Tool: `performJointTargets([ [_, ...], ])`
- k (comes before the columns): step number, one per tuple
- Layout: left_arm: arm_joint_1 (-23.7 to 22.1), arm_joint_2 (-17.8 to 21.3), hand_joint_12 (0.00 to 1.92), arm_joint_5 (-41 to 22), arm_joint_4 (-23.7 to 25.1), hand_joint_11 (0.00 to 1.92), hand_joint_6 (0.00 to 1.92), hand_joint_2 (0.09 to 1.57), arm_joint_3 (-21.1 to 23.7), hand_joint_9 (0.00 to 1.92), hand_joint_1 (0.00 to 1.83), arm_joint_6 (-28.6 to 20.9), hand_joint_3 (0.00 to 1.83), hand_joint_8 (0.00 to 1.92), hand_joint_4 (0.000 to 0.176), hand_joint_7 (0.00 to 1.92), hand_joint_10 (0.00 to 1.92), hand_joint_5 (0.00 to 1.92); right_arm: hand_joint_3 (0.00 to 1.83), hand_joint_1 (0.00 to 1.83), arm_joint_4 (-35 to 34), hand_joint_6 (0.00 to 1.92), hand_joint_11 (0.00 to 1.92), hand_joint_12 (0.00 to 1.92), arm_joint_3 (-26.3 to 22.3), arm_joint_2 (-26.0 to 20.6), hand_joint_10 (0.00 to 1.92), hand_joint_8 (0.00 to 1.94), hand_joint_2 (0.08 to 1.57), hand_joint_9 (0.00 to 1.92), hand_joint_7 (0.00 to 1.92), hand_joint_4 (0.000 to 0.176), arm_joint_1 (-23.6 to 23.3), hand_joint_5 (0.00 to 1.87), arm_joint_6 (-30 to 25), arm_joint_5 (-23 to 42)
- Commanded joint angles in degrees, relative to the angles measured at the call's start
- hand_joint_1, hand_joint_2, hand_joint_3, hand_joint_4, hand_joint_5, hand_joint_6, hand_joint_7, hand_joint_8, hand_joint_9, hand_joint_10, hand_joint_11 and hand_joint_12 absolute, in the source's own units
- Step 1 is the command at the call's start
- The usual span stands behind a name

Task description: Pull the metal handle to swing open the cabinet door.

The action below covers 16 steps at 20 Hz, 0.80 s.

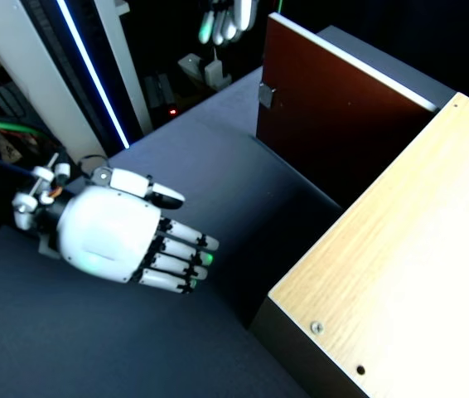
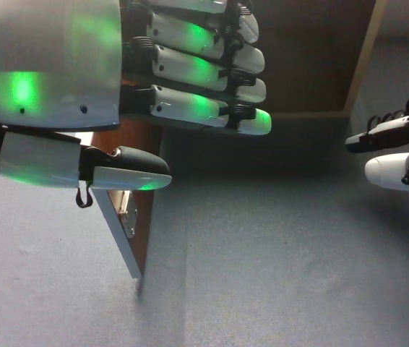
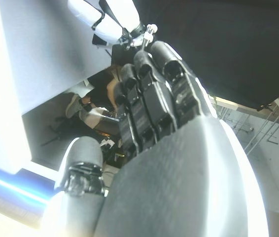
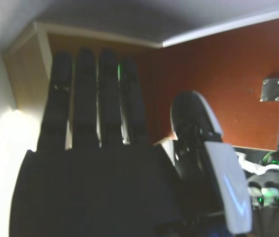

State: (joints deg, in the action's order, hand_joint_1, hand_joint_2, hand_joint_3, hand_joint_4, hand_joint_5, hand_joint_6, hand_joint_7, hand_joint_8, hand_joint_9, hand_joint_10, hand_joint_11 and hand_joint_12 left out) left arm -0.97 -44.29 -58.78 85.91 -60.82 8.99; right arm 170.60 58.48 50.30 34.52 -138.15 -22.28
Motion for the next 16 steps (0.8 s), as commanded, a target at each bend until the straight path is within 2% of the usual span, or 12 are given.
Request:
performJointTargets([
  [1, -0.6, 0.3, 0.73, -1.4, -5.7, 0.13, 0.0, 1.57, 0.0, 0.44, 0.0, 0.5, 0.06, 0.0, 0.0, 0.47, 0.0, 0.43, 0.03, 0.0, 2.0, 0.0, 0.0, 1.0, 0.2, -0.4, 0.0, 0.0, 1.57, 0.39, 0.43, 0.0, -0.9, 0.42, -0.2, -5.3],
  [3, -0.6, 0.3, 0.73, -1.4, -5.7, 0.13, 0.0, 1.57, 0.0, 0.45, 0.0, 0.5, 0.06, 0.0, 0.0, 0.48, 0.0, 0.44, 0.02, 0.0, 2.0, 0.0, 0.0, 0.99, 0.5, -0.4, 0.0, 0.0, 1.57, 0.39, 0.43, 0.0, -1.8, 0.42, -0.2, -3.3],
  [5, -0.6, 0.3, 0.73, -1.4, -5.7, 0.13, 0.0, 1.57, 0.0, 0.45, 0.0, 0.5, 0.06, 0.0, 0.0, 0.48, 0.0, 0.44, 0.03, 0.0, 2.0, 0.0, 0.0, 0.99, 0.7, -0.3, 0.0, 0.0, 1.57, 0.39, 0.42, 0.0, -4.6, 0.42, -0.2, 2.9],
  [12, -0.6, 0.3, 0.74, -1.4, -5.7, 0.13, 0.0, 1.57, 0.0, 0.45, 0.0, 0.5, 0.06, 0.01, 0.0, 0.49, 0.01, 0.44, 0.03, 0.0, 2.0, 0.0, 0.0, 1.0, 1.9, 0.0, 0.0, 0.0, 1.57, 0.39, 0.43, 0.0, -11.7, 0.42, 0.0, 16.7],
  [16, -0.6, 0.3, 0.74, -1.4, -5.7, 0.12, 0.0, 1.57, 0.0, 0.44, 0.0, 0.5, 0.06, 0.0, 0.0, 0.48, 0.0, 0.44, 0.03, 0.0, 2.0, 0.0, 0.0, 0.98, 2.9, 0.0, 0.0, 0.0, 1.57, 0.39, 0.42, 0.0, -17.2, 0.41, 0.0, 26.3],
])
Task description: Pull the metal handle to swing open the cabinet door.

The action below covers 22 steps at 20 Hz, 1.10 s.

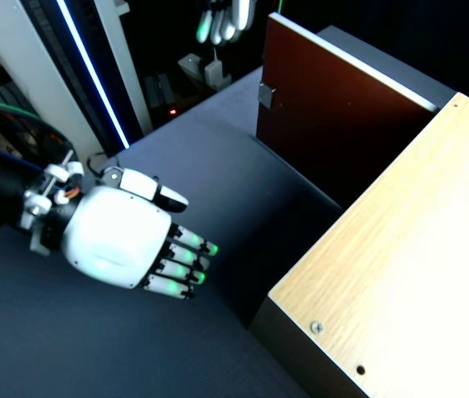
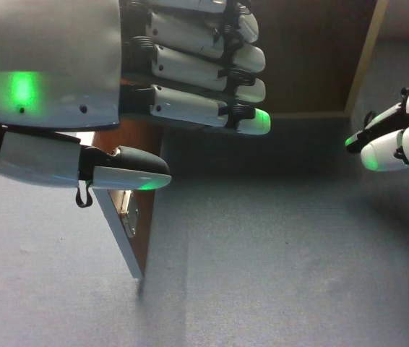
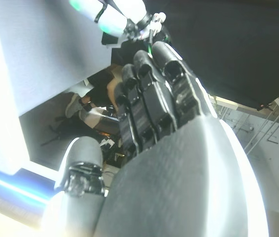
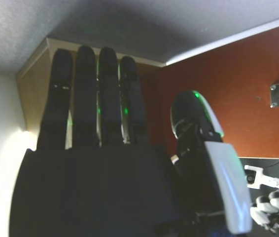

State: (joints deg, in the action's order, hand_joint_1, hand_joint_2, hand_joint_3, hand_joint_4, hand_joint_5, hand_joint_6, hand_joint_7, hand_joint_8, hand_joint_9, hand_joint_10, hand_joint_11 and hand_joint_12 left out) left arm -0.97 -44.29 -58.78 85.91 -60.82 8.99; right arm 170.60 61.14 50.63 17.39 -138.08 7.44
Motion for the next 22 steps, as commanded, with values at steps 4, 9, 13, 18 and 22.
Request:
performJointTargets([
  [4, -0.6, 0.3, 0.75, -1.4, -5.7, 0.12, 0.0, 1.57, 0.0, 0.45, 0.0, 0.5, 0.06, 0.0, 0.0, 0.48, 0.0, 0.44, 0.03, 0.0, 0.9, 0.0, 0.0, 0.99, 2.1, -0.3, 0.0, 0.0, 1.57, 0.39, 0.43, 0.0, -4.7, 0.42, -0.1, 5.0],
  [9, -0.6, 0.3, 0.75, -1.4, -5.7, 0.12, 0.0, 1.57, 0.0, 0.45, 0.0, 0.5, 0.06, 0.0, 0.0, 0.48, 0.0, 0.43, 0.02, 0.0, -10.9, 0.0, 0.0, 0.99, 3.6, -0.3, 0.0, 0.0, 1.57, 0.39, 0.43, 0.0, -7.3, 0.42, 11.5, 10.0],
  [13, -0.6, 0.3, 0.76, -1.4, -5.7, 0.12, 0.0, 1.57, 0.0, 0.46, 0.0, 0.5, 0.06, 0.0, 0.0, 0.49, 0.01, 0.44, 0.02, 0.0, -18.7, 0.0, 0.0, 0.99, 5.7, -0.1, 0.0, 0.0, 1.57, 0.39, 0.43, 0.0, -8.6, 0.42, 17.7, 14.2],
  [18, -0.6, 0.3, 0.76, -1.4, -5.7, 0.11, 0.0, 1.57, 0.0, 0.45, 0.0, 0.5, 0.06, 0.0, 0.0, 0.48, 0.0, 0.43, 0.02, 0.0, -27.3, 0.0, 0.0, 0.99, 5.9, -0.1, 0.0, 0.0, 1.57, 0.4, 0.44, 0.0, -10.6, 0.42, 34.4, 17.1],
  [22, -0.6, 0.3, 0.76, -1.4, -5.7, 0.11, 0.0, 1.57, 0.0, 0.45, 0.0, 0.5, 0.06, 0.0, 0.0, 0.48, 0.0, 0.44, 0.02, 0.0, -37.3, 0.0, 0.0, 0.98, 6.8, -0.3, 0.0, 0.0, 1.57, 0.39, 0.43, 0.0, -10.7, 0.42, 46.3, 19.2],
])
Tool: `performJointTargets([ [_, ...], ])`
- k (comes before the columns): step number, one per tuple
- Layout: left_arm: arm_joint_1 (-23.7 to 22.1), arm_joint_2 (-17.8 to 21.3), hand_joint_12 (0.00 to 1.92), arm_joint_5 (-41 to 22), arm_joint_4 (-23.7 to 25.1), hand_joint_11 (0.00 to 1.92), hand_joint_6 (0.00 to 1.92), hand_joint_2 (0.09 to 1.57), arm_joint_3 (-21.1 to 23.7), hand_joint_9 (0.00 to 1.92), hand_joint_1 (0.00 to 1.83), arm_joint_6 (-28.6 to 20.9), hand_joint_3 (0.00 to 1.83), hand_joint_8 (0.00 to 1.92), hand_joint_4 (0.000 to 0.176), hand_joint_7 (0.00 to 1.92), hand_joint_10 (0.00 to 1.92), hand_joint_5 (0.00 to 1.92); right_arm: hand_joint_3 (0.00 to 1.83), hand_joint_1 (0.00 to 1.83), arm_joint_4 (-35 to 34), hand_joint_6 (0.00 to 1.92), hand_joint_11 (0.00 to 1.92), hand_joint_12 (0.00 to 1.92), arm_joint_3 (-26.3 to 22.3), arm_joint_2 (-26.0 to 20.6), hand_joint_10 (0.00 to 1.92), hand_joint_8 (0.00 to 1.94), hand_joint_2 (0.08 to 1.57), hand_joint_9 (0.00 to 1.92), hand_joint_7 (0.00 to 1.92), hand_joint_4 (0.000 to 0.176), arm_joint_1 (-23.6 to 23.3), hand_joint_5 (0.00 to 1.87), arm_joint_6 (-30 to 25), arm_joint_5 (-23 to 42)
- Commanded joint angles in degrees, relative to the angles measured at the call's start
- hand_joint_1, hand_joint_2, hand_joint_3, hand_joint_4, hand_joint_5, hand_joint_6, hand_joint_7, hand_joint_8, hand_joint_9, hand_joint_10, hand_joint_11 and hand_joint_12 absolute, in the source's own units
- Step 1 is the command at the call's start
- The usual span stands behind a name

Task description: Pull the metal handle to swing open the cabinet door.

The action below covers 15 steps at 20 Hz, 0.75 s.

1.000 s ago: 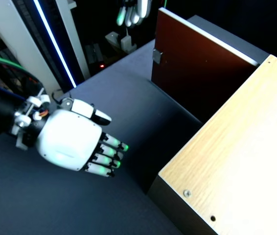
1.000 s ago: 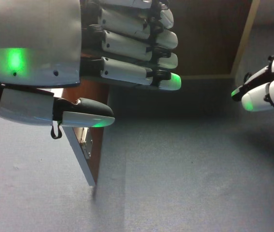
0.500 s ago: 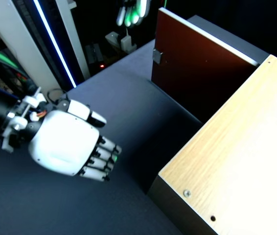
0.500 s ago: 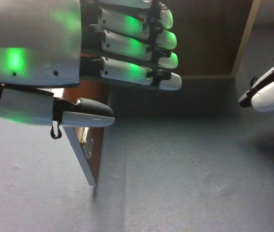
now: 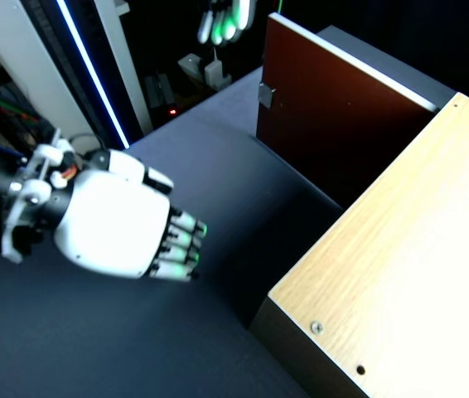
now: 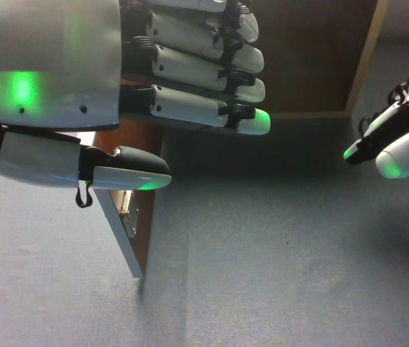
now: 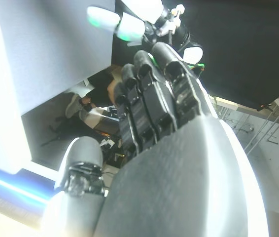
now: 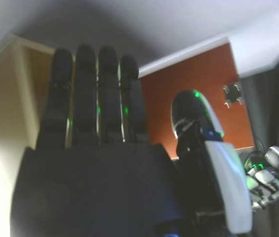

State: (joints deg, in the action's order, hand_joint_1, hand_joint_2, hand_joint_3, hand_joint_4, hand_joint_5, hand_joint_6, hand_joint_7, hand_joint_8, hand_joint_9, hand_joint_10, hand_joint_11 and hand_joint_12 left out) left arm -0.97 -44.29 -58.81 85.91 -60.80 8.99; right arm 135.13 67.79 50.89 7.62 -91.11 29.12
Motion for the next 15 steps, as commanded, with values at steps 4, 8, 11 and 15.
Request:
performJointTargets([
  [4, -0.6, 0.3, 0.77, -1.4, -5.7, 0.12, 0.0, 1.57, 0.0, 0.45, 0.0, 0.5, 0.06, 0.0, 0.0, 0.48, 0.0, 0.43, 0.02, 0.0, -11.8, 0.0, 0.0, 0.99, -0.3, -1.0, 0.0, 0.0, 1.57, 0.39, 0.43, 0.0, -0.9, 0.42, 15.2, -1.6],
  [8, -0.6, 0.3, 0.77, -1.4, -5.7, 0.11, 0.0, 1.57, 0.0, 0.44, 0.0, 0.5, 0.06, 0.0, 0.0, 0.48, 0.0, 0.44, 0.02, 0.0, -17.8, 0.0, 0.0, 0.98, -3.2, -2.3, 0.0, 0.0, 1.57, 0.4, 0.44, 0.0, -0.9, 0.42, 29.4, -1.7],
  [11, -0.6, 0.3, 0.77, -1.4, -5.7, 0.12, 0.0, 1.57, 0.0, 0.45, 0.0, 0.5, 0.05, 0.0, 0.0, 0.48, 0.0, 0.43, 0.02, 0.0, -22.5, 0.0, 0.0, 0.98, -5.3, -3.0, 0.0, 0.0, 1.57, 0.39, 0.43, 0.0, -0.9, 0.42, 38.5, -1.4],
  [15, -0.6, 0.3, 0.77, -1.4, -5.7, 0.12, 0.0, 1.57, 0.0, 0.45, 0.0, 0.5, 0.05, 0.0, 0.0, 0.47, 0.0, 0.43, 0.02, 0.0, -27.5, 0.0, 0.0, 0.98, -6.0, -3.4, 0.0, 0.0, 1.57, 0.4, 0.44, 0.0, -1.0, 0.42, 46.9, 2.4],
])
